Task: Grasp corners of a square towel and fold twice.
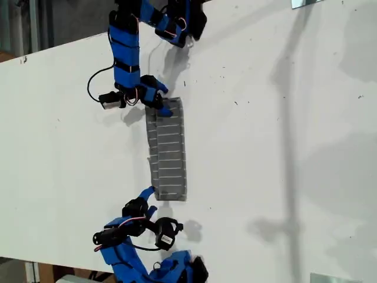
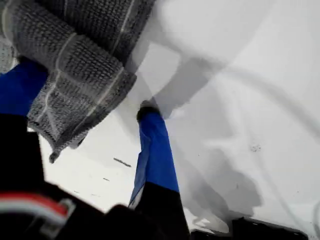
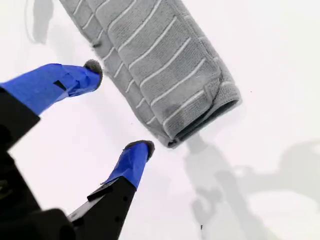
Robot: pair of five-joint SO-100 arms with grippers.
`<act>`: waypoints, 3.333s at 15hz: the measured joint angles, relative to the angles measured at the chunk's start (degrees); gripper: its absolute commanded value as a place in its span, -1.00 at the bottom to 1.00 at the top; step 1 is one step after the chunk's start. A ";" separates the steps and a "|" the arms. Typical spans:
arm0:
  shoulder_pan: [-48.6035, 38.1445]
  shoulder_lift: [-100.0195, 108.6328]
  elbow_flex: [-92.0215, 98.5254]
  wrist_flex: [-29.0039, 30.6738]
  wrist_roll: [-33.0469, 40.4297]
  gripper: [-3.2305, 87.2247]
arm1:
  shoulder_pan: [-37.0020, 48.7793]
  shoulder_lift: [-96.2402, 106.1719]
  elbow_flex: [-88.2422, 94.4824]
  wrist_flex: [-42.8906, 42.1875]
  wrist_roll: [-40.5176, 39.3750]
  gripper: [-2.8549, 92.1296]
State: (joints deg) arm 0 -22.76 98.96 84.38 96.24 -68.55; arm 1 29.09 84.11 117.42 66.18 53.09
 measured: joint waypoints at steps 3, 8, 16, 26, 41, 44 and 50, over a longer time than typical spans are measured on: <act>1.76 0.00 0.35 -1.14 -0.79 -0.33 | 0.97 -3.08 -4.83 -0.26 -2.02 -0.61; 3.69 0.00 2.99 -1.76 -2.37 -0.33 | 0.00 -8.53 -11.60 1.05 -3.43 -0.94; 6.68 0.79 5.63 -4.13 -3.69 -0.32 | 1.49 15.12 0.35 12.22 10.55 -0.94; 12.04 0.79 5.54 -6.59 -4.04 -0.32 | 5.36 55.20 -2.37 39.38 29.62 -0.94; 17.14 1.85 10.90 -12.30 -9.58 -0.31 | -8.35 -6.24 -62.58 20.39 -13.45 -0.19; 17.05 1.85 10.90 -12.30 -9.40 -0.30 | -4.92 20.48 -52.91 20.13 -9.93 -0.15; 8.96 10.02 29.53 -15.56 -14.77 -0.27 | -22.32 49.04 14.85 11.78 20.92 -0.16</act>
State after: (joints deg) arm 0 -13.80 108.98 113.91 80.68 -83.32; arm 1 6.77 133.15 132.28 77.96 74.00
